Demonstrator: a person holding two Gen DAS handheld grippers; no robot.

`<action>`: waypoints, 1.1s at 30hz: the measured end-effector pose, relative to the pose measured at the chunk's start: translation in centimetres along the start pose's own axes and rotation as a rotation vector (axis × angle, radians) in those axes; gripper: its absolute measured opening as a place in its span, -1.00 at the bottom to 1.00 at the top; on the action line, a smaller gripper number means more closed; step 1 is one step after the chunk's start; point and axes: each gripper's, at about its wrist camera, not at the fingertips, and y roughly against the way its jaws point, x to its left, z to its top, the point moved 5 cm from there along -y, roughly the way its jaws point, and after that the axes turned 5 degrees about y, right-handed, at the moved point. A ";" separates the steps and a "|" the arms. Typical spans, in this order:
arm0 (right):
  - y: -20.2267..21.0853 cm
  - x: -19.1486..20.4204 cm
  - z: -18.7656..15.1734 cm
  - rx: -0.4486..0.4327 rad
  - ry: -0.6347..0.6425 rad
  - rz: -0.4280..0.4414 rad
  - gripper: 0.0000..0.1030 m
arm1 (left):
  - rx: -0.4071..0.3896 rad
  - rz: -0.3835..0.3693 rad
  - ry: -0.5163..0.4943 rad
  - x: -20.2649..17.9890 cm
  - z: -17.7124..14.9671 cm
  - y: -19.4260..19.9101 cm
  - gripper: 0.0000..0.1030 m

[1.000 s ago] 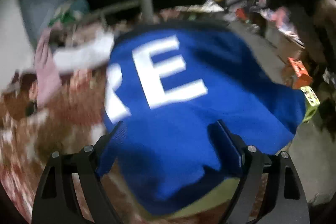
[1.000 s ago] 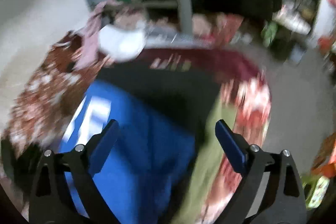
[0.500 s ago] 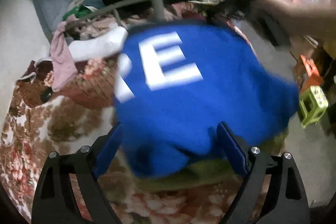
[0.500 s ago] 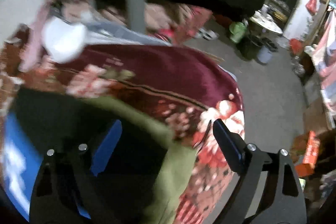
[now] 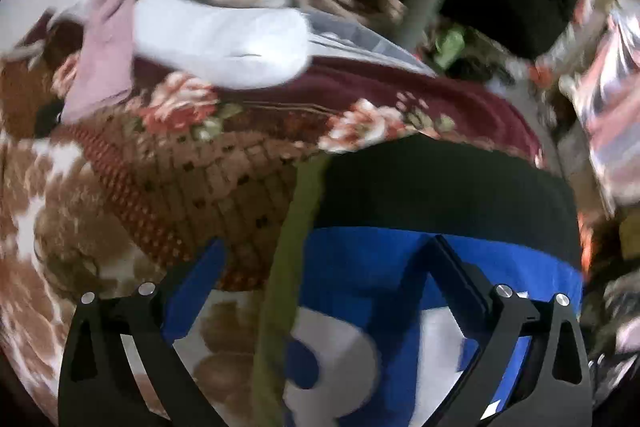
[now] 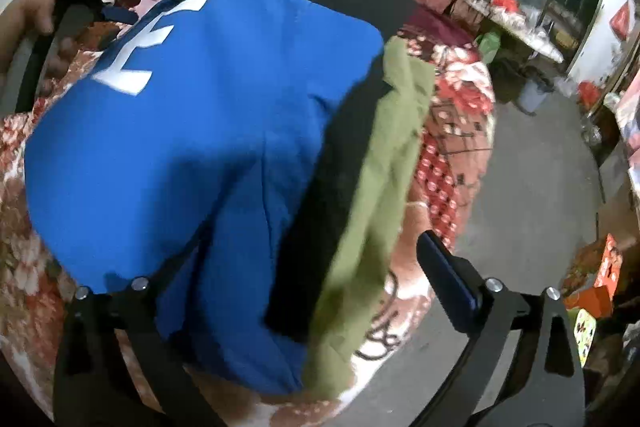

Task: Fold large clothes
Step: 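Open both grippers and pull them back from the folded jacket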

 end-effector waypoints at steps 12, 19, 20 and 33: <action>5.9 0.2 0.8 -0.039 -0.044 -0.055 0.90 | -0.199 -0.041 0.007 -1.1 -9.0 12.0 0.89; 14.4 1.6 1.0 -0.082 -0.056 -0.029 0.90 | -0.154 -0.132 -0.069 -5.4 -16.0 18.6 0.89; 15.6 1.5 1.2 -0.083 -0.061 -0.022 0.90 | -0.141 -0.134 -0.060 -5.7 -16.5 19.8 0.89; 35.4 0.1 5.3 -0.142 -0.038 0.049 0.90 | -0.186 -0.101 -0.038 -12.0 -18.5 37.5 0.89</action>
